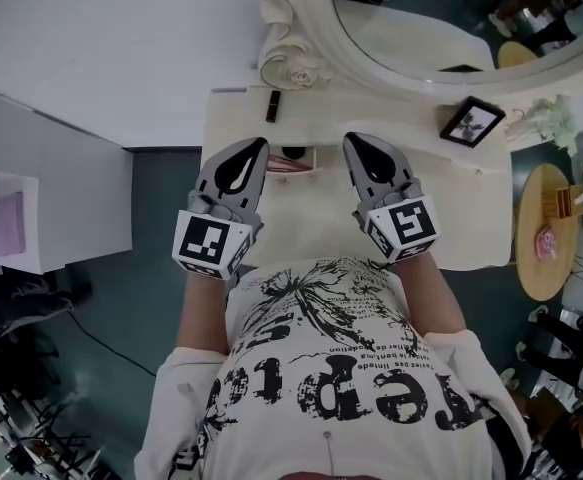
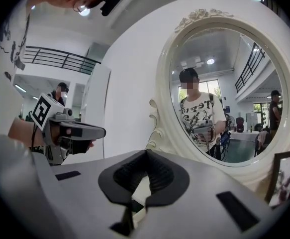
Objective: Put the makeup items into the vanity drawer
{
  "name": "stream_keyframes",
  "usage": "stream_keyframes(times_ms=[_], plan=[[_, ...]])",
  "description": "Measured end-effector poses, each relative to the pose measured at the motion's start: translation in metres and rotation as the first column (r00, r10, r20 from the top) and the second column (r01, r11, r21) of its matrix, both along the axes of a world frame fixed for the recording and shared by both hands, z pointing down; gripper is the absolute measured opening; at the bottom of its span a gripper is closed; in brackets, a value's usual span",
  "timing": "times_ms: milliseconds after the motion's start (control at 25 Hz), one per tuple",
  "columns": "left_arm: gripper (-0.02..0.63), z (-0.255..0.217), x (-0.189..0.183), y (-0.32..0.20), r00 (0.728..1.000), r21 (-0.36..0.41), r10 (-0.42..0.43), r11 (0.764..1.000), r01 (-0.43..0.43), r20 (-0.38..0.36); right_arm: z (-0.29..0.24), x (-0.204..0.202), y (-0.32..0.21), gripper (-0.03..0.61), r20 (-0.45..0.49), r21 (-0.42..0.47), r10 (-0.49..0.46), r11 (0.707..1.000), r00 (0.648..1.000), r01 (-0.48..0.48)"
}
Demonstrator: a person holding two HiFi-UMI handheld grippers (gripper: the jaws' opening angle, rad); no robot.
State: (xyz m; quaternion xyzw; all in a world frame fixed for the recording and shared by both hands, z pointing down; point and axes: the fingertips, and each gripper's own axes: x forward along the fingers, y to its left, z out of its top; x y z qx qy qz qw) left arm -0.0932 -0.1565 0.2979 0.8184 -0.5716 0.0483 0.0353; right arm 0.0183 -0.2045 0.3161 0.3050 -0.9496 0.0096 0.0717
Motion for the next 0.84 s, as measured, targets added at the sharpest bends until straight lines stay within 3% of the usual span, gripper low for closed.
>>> stream_keyframes(times_ms=[840], plan=[[0.014, 0.0036, -0.0015, 0.0027, 1.0, -0.014, -0.013, 1.0, 0.013, 0.006, 0.0043, 0.0012, -0.0001, 0.011, -0.01, 0.009, 0.008, 1.0, 1.0, -0.008]])
